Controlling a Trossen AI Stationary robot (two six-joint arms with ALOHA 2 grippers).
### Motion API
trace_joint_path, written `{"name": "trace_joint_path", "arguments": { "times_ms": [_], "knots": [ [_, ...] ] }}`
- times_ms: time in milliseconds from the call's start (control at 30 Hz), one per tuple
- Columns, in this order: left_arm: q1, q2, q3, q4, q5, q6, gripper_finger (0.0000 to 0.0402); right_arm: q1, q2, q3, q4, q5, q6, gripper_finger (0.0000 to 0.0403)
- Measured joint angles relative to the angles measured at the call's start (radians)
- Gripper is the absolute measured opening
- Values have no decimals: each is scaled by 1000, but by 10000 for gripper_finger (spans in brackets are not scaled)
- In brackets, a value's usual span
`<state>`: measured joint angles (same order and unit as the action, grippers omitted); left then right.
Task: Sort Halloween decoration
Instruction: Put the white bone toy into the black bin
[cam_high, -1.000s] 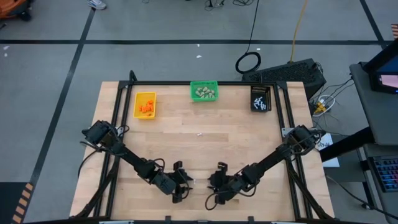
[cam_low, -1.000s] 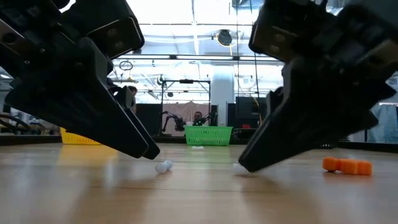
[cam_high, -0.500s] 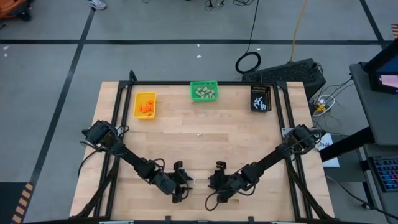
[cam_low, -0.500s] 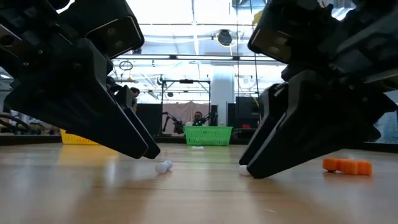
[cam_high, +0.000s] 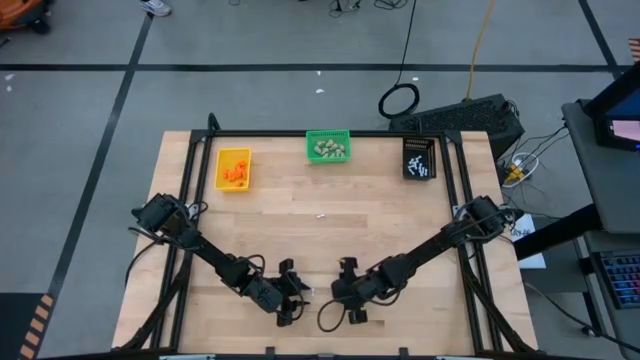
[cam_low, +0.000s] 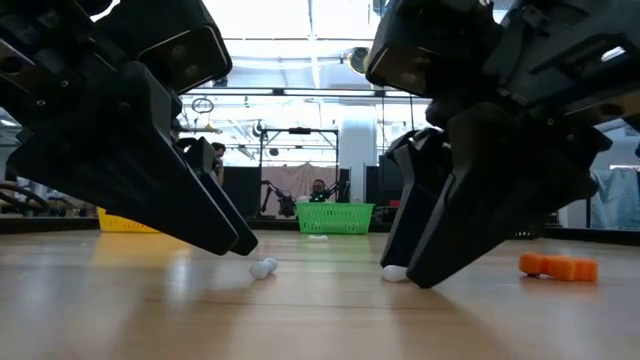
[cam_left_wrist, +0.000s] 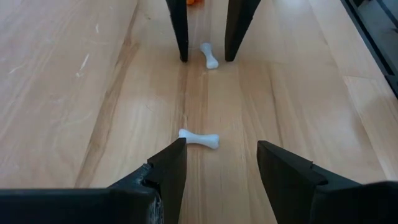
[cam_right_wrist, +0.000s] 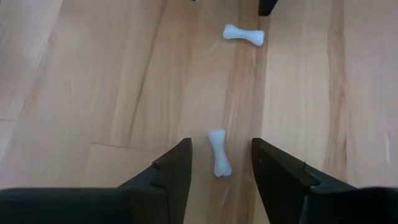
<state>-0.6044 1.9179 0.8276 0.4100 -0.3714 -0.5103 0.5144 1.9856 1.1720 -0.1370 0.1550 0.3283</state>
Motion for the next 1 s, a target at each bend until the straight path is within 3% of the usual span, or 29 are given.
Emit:
{"name": "trace_joint_path", "arguments": {
  "times_ms": [167,700,1000],
  "knots": [
    [0,0,0,0,0,0,193,1,1,21,-41,-6,-3,140],
    [0,0,0,0,0,20,193,5,2,33,-69,-10,-12,33],
    [0,0,0,0,0,20,193,5,2,33,-66,-3,-12,10]
  ]
}}
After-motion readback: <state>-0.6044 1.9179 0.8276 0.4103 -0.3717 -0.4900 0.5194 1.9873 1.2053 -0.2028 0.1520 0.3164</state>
